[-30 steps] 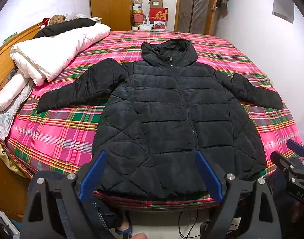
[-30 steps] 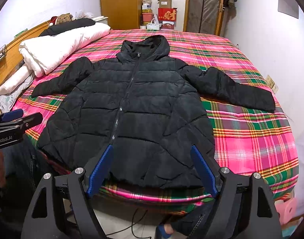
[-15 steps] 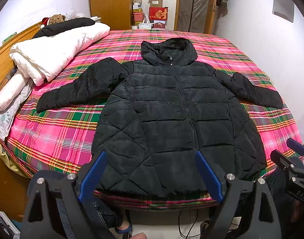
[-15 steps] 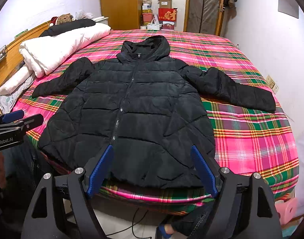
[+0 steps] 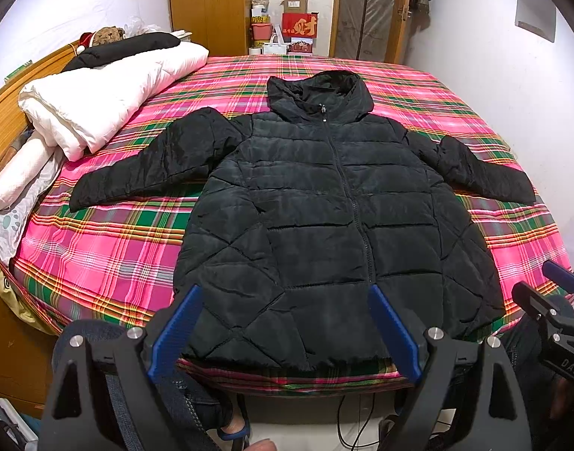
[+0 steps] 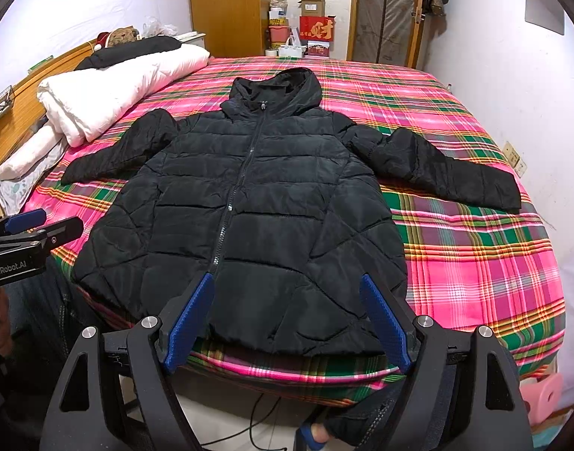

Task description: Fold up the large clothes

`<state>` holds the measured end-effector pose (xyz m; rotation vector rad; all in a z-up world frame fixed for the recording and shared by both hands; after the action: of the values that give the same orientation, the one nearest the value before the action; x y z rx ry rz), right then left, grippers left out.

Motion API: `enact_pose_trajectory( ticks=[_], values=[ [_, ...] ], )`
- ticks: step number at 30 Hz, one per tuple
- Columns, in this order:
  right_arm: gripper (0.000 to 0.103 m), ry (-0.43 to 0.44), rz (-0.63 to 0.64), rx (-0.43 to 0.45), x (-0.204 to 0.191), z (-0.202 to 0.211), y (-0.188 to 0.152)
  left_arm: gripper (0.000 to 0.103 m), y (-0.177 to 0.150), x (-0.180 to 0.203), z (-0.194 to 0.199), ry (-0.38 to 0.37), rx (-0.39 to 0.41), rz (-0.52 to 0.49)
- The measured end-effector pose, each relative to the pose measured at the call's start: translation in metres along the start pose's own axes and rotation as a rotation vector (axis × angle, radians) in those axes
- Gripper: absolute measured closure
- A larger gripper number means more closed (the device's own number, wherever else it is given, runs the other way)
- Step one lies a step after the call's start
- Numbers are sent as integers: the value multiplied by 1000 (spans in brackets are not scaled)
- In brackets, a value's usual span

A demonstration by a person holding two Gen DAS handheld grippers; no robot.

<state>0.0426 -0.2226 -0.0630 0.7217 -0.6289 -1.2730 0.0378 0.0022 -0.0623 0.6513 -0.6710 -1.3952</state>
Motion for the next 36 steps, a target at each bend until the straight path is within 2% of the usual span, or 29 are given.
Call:
enact_pose_trajectory(
  ticks=[15, 24, 31, 36],
  values=[
    [23, 14, -3, -2, -8, -4, 0, 12, -3, -3, -3, 2, -14, -4],
    [23, 43, -20, -3, -9, -20, 5, 12, 0, -6, -23, 7, -31, -17],
    [23, 61, 17, -28, -19, -51, 20, 12, 12, -29, -53, -3, -41, 23],
    [23, 63, 47, -24, -26, -77, 38, 12, 30, -61, -83, 18, -41, 78]
  ],
)
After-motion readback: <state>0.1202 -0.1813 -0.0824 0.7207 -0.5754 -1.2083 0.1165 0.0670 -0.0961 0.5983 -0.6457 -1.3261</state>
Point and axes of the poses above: each gripper's, at about its wrist camera, not at the fingertips, and z roughly against the way its jaws point, x to its right, y to its top, the point moved 7 cm from there along -z, roughly the way its jaws point, and after that the axes turned 11 degrees about x, right-handed, at the moved point
